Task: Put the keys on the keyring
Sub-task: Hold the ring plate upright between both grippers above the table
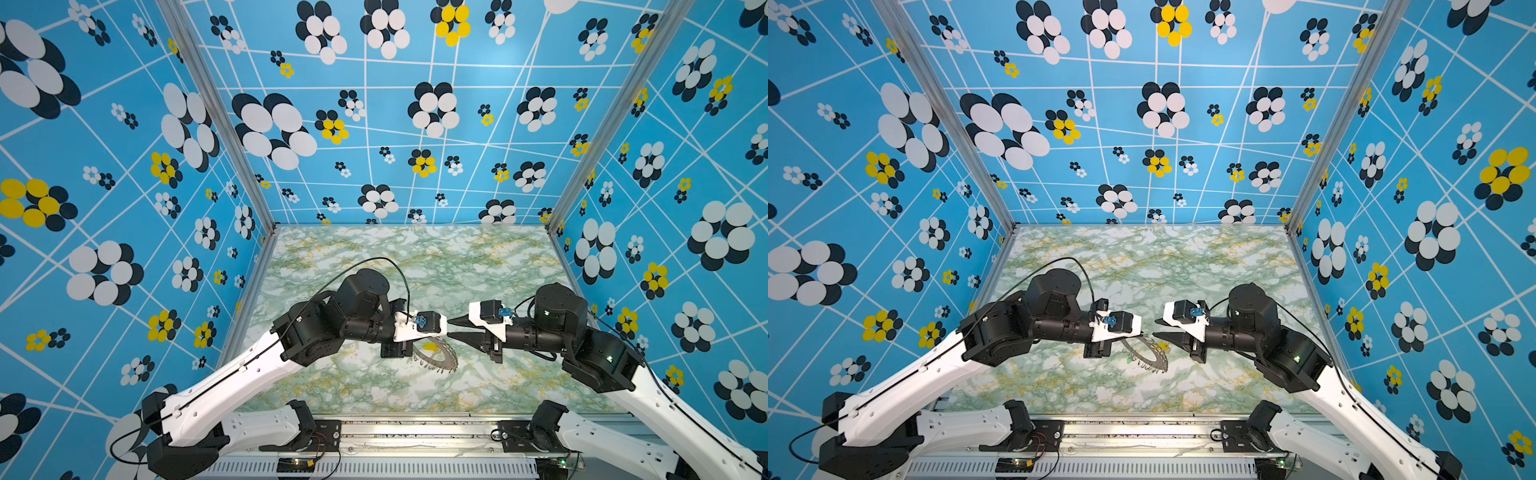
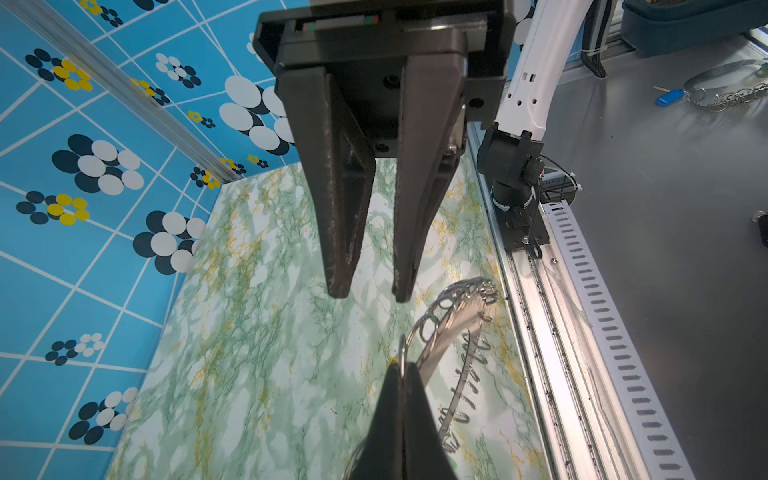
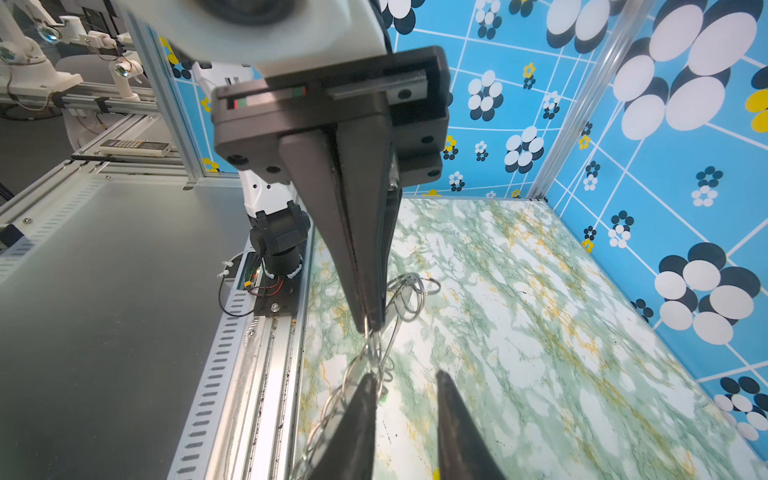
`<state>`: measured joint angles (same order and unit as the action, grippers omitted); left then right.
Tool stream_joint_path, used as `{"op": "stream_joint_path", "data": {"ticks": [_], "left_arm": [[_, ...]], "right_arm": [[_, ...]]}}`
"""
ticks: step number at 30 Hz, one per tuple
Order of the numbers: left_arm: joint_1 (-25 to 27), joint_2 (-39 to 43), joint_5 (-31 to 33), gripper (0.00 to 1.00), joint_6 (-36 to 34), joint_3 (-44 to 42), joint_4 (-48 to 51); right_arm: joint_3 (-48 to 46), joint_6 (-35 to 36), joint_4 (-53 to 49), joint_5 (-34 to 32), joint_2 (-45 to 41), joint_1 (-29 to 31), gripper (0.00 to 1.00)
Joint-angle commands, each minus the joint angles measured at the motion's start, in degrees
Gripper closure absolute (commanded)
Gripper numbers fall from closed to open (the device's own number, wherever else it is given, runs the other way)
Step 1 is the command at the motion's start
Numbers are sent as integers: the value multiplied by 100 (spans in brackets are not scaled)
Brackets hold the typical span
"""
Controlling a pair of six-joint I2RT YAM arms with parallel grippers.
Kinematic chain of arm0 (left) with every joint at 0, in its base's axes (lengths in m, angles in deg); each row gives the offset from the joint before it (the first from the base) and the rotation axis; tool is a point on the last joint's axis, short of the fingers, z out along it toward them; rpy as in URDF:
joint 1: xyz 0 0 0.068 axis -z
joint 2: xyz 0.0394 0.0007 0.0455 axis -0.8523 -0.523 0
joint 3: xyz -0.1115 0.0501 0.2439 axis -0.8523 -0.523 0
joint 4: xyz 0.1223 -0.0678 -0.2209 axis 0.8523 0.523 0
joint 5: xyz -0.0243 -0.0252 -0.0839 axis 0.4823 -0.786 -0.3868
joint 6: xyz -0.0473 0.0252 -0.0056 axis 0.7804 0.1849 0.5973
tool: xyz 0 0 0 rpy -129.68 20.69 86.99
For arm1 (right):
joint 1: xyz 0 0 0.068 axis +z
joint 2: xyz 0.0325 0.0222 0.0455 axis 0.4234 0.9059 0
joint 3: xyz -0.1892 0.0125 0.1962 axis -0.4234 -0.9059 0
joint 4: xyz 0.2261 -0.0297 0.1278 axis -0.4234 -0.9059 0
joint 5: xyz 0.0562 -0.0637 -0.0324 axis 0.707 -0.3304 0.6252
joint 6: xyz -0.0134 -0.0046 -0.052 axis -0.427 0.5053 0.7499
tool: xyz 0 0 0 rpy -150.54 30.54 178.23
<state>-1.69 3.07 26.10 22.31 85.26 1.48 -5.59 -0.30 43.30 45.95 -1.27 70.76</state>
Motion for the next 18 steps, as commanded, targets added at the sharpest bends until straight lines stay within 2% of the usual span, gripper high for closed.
{"op": "stream_joint_path", "data": {"ticks": [1,8,18], "left_arm": [[44,-49,-7,100,-133,253,55],[53,-42,44,100,-155,218,-42],[85,-26,-2,100,-151,251,-125]], "right_arm": [[-107,-176,334,343,35,-1,75],[-204,-396,465,605,115,-1,77],[-266,-528,665,643,249,12,82]]}}
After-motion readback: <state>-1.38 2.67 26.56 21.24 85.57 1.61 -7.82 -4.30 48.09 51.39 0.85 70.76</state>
